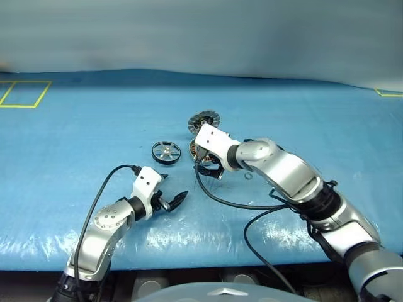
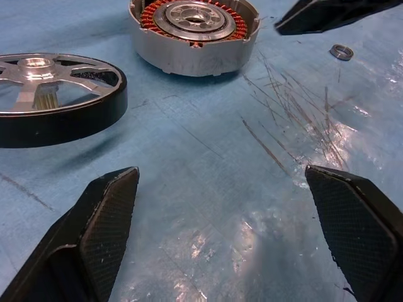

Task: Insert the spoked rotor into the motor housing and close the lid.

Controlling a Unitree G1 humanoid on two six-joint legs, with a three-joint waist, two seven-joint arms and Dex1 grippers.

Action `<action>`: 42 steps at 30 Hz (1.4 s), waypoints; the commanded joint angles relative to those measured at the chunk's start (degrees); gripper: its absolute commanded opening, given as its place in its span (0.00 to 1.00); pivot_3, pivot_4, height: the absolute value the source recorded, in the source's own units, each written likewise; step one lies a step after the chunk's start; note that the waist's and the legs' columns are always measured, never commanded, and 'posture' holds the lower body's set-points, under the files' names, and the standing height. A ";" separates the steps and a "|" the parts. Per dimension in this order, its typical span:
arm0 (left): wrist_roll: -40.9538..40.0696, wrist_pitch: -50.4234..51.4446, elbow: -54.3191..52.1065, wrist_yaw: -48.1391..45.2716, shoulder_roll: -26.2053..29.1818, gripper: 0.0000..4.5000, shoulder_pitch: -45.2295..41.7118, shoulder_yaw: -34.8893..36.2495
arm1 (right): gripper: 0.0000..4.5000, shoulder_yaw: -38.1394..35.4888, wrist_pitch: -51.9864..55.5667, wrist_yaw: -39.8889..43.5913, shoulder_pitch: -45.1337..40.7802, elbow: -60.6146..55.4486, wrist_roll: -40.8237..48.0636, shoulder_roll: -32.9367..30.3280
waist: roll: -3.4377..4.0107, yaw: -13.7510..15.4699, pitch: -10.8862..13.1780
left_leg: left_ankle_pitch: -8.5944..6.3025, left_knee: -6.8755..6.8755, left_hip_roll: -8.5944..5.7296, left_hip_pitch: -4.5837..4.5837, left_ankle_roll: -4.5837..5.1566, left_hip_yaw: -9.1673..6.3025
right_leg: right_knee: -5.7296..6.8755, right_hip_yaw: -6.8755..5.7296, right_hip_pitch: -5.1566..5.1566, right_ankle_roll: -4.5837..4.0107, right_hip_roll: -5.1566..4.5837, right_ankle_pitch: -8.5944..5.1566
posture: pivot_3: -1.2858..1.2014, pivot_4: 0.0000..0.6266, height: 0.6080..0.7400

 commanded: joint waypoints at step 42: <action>-1.80 -9.20 -6.52 -1.23 1.14 1.00 7.83 2.62 | 0.41 8.99 1.55 18.75 6.24 5.67 -16.18 7.22 | -0.06 -0.96 -0.40 | -0.08 0.00 0.03 0.66 -0.08 0.01 | 0.11 -0.01 0.31 -0.35 0.01 -0.22 | 0.52 0.24 1.00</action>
